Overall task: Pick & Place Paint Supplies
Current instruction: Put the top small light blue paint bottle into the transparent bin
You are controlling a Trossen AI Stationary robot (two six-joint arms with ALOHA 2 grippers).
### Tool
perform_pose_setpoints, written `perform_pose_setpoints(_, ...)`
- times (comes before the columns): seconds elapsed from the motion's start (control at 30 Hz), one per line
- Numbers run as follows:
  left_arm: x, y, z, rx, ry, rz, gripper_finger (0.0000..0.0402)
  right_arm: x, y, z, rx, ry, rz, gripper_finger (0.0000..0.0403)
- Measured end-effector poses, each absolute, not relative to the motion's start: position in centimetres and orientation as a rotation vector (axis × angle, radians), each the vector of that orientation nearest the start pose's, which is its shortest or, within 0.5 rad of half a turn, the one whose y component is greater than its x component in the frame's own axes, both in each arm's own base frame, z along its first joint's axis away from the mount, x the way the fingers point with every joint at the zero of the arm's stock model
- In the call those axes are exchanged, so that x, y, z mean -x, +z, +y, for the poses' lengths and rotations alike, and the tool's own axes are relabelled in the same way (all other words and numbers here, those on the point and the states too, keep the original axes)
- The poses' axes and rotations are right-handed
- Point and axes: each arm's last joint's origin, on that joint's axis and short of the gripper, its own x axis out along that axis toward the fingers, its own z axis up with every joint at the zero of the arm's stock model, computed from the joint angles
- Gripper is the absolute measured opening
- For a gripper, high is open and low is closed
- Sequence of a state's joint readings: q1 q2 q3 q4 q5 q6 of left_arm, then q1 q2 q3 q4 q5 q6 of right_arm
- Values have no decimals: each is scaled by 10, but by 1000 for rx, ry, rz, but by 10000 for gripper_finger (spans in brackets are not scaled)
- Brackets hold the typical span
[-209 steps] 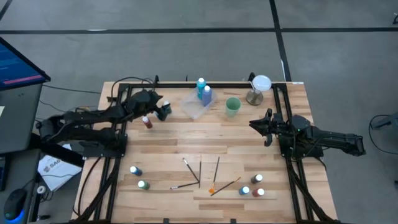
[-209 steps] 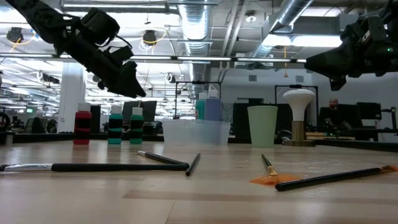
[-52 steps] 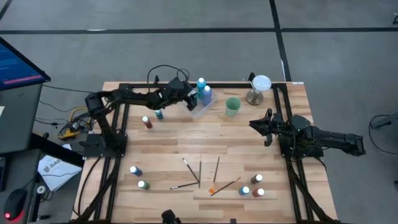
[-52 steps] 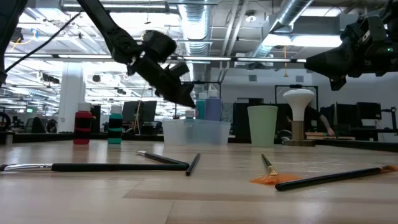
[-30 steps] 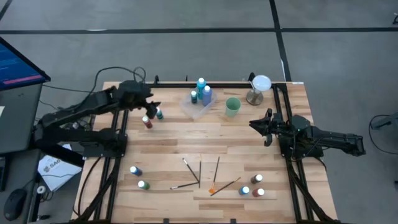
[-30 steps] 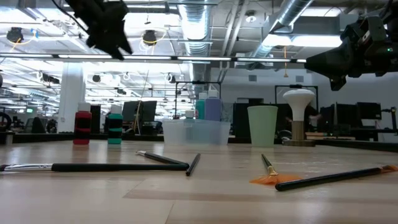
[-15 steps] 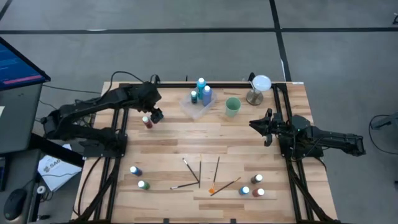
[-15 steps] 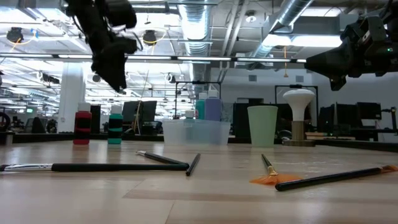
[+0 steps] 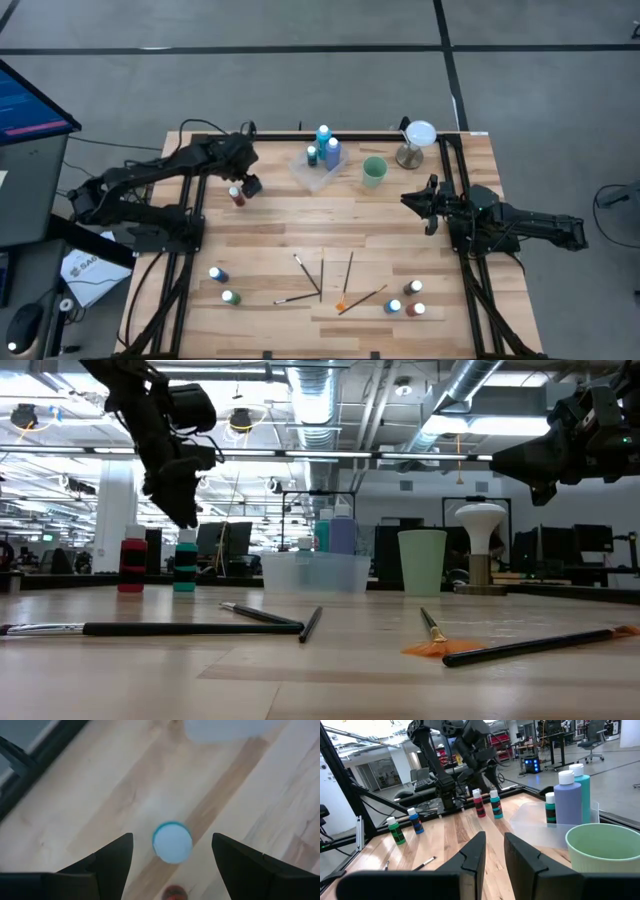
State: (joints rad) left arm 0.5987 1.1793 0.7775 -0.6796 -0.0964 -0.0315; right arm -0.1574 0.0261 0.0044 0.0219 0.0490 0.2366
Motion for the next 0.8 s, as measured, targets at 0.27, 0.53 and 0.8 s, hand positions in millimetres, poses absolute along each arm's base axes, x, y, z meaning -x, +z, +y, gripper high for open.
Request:
perform_pose_setpoints(0.27, -173, 209, 121, 301, 646, 1057, 261, -98, 165, -17, -235, -205, -25, 66)
perform_pose_setpoints(0.53, -169, 198, 119, 307, 644, 1086, 198, -98, 165, -17, -235, -205, -25, 66)
perform_pose_setpoints(0.8, -172, 200, 122, 279, 677, 1040, 118, -98, 165, -17, -236, -206, -25, 66)
